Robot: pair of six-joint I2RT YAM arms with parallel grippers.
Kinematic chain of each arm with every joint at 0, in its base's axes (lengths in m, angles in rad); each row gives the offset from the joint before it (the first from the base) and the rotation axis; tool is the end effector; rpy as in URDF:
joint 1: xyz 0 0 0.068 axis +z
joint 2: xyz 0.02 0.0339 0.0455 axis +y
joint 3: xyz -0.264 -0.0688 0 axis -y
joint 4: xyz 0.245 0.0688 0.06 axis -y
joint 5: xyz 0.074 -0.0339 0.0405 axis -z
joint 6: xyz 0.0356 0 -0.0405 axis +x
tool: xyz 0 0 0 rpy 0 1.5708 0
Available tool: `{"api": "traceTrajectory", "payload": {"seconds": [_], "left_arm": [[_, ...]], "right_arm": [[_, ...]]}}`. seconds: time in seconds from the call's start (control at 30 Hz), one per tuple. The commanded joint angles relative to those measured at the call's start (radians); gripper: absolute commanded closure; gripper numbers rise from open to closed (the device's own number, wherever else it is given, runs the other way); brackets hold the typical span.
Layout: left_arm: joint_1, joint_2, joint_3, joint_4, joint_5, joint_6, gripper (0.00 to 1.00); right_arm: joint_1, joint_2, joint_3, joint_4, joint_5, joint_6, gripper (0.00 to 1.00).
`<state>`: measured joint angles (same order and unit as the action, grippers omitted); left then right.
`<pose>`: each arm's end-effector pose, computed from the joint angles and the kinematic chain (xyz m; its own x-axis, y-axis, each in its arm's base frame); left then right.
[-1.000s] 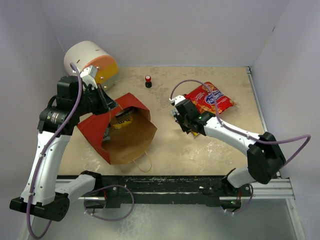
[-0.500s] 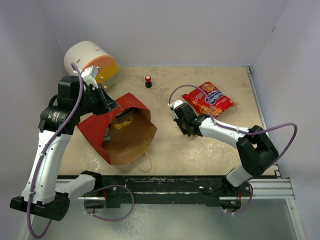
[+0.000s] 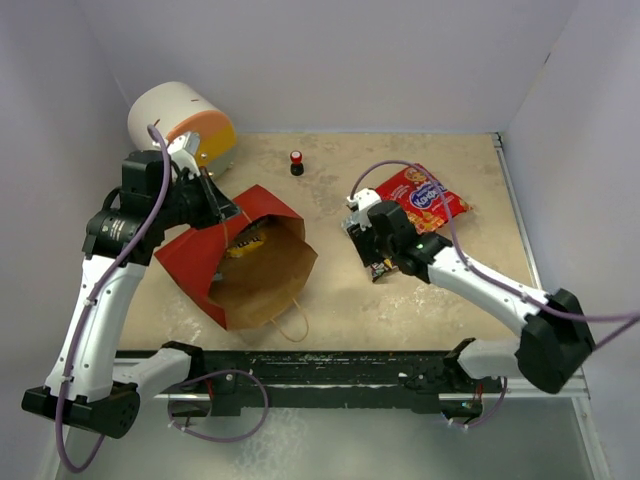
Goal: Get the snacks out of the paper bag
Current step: Place the snack at the center of the board, then take out the snack from the paper bag.
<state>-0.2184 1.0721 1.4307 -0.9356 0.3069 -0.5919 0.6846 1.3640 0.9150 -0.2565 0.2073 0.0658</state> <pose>0.1856 -0.0522 0.4286 -0.6951 -0.3905 -0.6036 0.0794 0.7927 -0.6044 0.2335 0.1811 0.2490 -0.5339 -0.3528 -0.7684 -0.4633 0.8823 -0.0831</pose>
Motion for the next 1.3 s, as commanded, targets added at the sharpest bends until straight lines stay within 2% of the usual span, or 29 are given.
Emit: {"api": "traceTrajectory", "payload": {"seconds": [0.0, 0.1, 0.23, 0.4, 0.53, 0.73, 0.87, 0.97, 1.1, 1.27], "left_arm": [[-0.002, -0.019, -0.01, 0.049, 0.011, -0.019, 1.0], [-0.002, -0.018, -0.011, 0.046, 0.01, -0.017, 1.0], [-0.002, -0.016, -0.006, 0.033, 0.009, -0.018, 1.0], [-0.002, -0.018, -0.011, 0.023, 0.008, -0.037, 1.0], [-0.002, -0.021, -0.015, 0.016, 0.02, -0.06, 1.0], [-0.002, -0.01, -0.013, -0.017, 0.024, -0.088, 1.0], [-0.002, 0.006, 0.007, -0.038, 0.013, -0.097, 1.0], [-0.002, 0.017, 0.036, -0.064, 0.001, -0.089, 1.0], [-0.002, 0.019, 0.059, -0.105, -0.01, -0.08, 1.0], [-0.002, 0.013, 0.068, -0.136, -0.02, -0.073, 1.0]], "right_arm": [[0.001, -0.115, -0.02, 0.053, -0.195, 0.036, 0.47], [0.022, -0.168, -0.082, 0.151, -0.284, 0.032, 0.47], [0.117, -0.193, -0.107, 0.227, -0.301, -0.015, 0.45], [0.259, -0.172, -0.109, 0.314, -0.322, -0.144, 0.45], [0.329, -0.149, -0.113, 0.425, -0.396, -0.262, 0.45], [0.388, -0.033, -0.092, 0.591, -0.525, -0.426, 0.45], [0.419, 0.089, -0.067, 0.702, -0.555, -0.509, 0.45], [0.44, 0.196, -0.018, 0.782, -0.533, -0.579, 0.45], [0.445, 0.338, 0.038, 0.945, -0.421, -0.653, 0.45], [0.441, 0.505, 0.181, 0.979, -0.248, -0.783, 0.43]]}}
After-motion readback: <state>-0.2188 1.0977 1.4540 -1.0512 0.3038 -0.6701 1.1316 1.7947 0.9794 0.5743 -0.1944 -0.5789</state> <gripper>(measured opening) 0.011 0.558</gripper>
